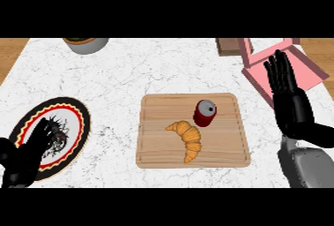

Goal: Pick the can from the cutting board and place it in the cardboard box

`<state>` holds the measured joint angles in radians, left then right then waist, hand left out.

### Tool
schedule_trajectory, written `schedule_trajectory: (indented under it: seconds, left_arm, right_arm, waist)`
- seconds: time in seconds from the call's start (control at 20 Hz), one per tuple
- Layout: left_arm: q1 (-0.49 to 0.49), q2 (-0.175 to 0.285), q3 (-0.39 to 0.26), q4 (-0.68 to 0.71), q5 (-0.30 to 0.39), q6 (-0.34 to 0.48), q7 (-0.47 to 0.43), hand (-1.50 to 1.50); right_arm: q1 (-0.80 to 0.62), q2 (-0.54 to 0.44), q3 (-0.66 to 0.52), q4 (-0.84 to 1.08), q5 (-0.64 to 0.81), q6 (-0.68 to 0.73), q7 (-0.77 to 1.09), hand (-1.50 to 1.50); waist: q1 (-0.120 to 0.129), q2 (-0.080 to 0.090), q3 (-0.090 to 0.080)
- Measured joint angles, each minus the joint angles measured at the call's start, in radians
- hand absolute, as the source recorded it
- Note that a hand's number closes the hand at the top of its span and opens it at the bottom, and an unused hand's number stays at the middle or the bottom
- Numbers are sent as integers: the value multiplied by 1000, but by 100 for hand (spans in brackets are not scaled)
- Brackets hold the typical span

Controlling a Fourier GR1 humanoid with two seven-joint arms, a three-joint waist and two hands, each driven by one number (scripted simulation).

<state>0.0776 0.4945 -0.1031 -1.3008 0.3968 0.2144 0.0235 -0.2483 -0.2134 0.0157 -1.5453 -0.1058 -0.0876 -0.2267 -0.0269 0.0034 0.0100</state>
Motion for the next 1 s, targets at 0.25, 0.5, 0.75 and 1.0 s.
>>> schedule_trajectory:
  seconds: [0.25, 0.5, 0.75, 1.0]
  left_arm:
    - [-69, 72, 9, -4, -118, 59, -11, 0]
    - [-113, 130, -1, -16, -201, 92, -22, 0]
    - [-150, 119, -23, -1, -266, 119, -11, 0]
    - [-166, 98, -19, -11, -312, 120, 13, 0]
  right_arm:
    - [38, 63, 13, 11, 9, -67, 75, -150]
    - [91, -98, 119, 90, 289, -94, 127, -150]
    - [188, 21, 127, 180, 267, -169, -43, -150]
    - [219, 4, 100, 209, 258, -138, -183, -150]
  waist:
    - [11, -2, -7]
    - [16, 2, -19]
    - [19, 0, -11]
    - [24, -2, -10]
